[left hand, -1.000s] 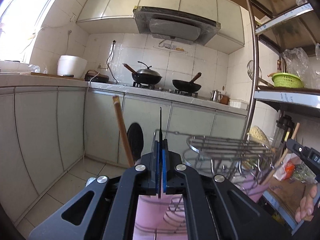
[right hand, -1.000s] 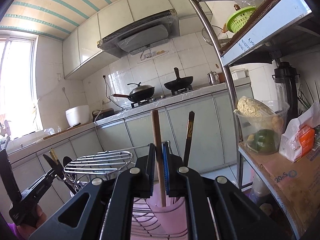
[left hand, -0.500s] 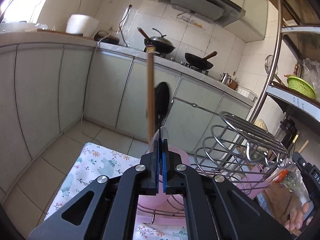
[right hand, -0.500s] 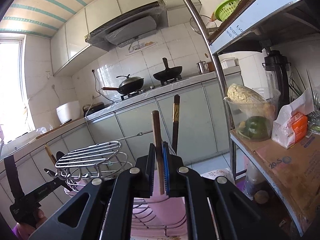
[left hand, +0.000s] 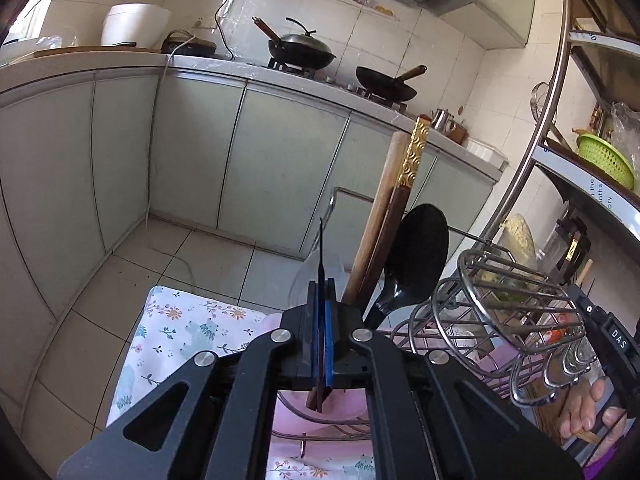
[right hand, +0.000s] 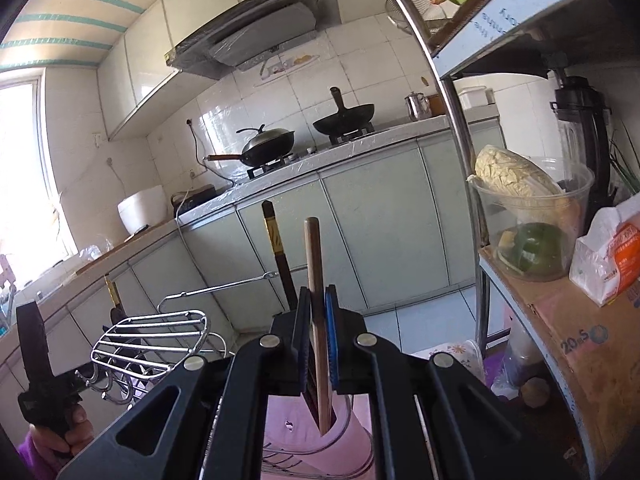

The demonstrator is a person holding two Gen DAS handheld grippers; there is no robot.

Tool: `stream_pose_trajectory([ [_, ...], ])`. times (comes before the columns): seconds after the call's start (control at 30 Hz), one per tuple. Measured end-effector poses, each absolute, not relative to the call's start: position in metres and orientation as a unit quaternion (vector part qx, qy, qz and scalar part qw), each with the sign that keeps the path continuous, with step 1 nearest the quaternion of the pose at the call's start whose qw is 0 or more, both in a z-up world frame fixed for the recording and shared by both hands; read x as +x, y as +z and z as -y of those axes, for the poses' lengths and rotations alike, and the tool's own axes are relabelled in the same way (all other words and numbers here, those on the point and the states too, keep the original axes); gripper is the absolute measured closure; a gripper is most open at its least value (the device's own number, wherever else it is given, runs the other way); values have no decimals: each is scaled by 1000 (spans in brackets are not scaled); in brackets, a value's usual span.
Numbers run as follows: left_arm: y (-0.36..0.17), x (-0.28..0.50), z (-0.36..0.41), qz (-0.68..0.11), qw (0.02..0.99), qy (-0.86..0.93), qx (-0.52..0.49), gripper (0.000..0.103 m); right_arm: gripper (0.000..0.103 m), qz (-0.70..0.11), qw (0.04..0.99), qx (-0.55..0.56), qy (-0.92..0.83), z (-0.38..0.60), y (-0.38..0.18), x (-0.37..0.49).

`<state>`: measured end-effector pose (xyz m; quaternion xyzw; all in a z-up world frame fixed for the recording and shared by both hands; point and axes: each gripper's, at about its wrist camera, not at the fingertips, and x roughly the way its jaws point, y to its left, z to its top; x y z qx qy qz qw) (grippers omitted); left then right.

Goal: Organize utensils
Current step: 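Lower the knife into the pink cup with the left gripper while the right inserts its chopstick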

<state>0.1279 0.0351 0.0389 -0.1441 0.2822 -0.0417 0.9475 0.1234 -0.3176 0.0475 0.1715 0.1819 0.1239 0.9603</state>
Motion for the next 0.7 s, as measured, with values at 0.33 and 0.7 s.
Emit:
stream_pose_trajectory([
  [0.33,38,135,-22,-313,943,-53,-102,102,97,-199,965,123,123,300,51,133],
  [0.7,43,131,-29,-318,938,-52,-124,89,97,-196,968,96,125,305,74,130],
])
